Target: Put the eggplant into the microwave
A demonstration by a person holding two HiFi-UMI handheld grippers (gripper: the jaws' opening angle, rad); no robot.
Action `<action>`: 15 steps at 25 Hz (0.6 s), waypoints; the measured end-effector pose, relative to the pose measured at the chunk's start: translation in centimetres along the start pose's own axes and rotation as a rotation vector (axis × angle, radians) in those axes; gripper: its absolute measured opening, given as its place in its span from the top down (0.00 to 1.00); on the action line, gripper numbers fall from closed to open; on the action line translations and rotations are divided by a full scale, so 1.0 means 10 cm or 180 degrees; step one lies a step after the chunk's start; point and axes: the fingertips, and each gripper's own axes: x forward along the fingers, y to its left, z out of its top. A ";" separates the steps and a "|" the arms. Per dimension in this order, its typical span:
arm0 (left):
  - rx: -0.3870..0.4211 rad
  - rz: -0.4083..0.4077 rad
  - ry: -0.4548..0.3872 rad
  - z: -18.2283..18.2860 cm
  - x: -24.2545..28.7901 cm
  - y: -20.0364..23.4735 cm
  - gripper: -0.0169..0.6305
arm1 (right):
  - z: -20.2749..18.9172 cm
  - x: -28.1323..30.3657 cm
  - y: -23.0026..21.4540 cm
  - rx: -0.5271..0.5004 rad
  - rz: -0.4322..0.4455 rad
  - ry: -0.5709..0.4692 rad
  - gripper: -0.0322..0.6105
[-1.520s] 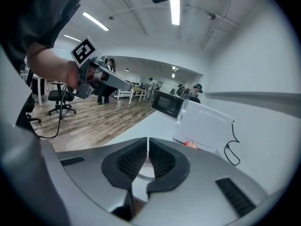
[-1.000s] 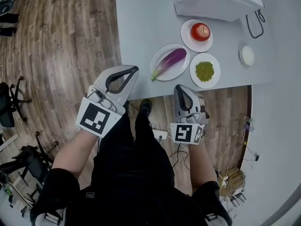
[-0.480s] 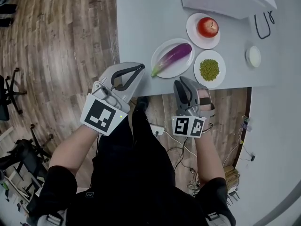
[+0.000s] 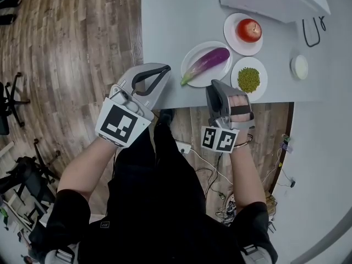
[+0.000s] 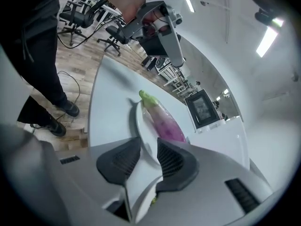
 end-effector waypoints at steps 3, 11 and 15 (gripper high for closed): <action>0.0008 0.0013 0.0026 -0.03 -0.03 0.02 0.96 | 0.01 0.03 0.00 -0.0057 0.0002 0.0015 0.78; -0.0084 0.0070 0.0058 -0.09 -0.12 0.09 0.96 | 0.13 0.14 -0.03 -0.0238 -0.0064 0.0034 0.80; -0.0127 0.0096 0.0073 -0.15 -0.16 0.10 0.96 | 0.19 0.22 -0.03 -0.0301 -0.0098 0.0045 0.85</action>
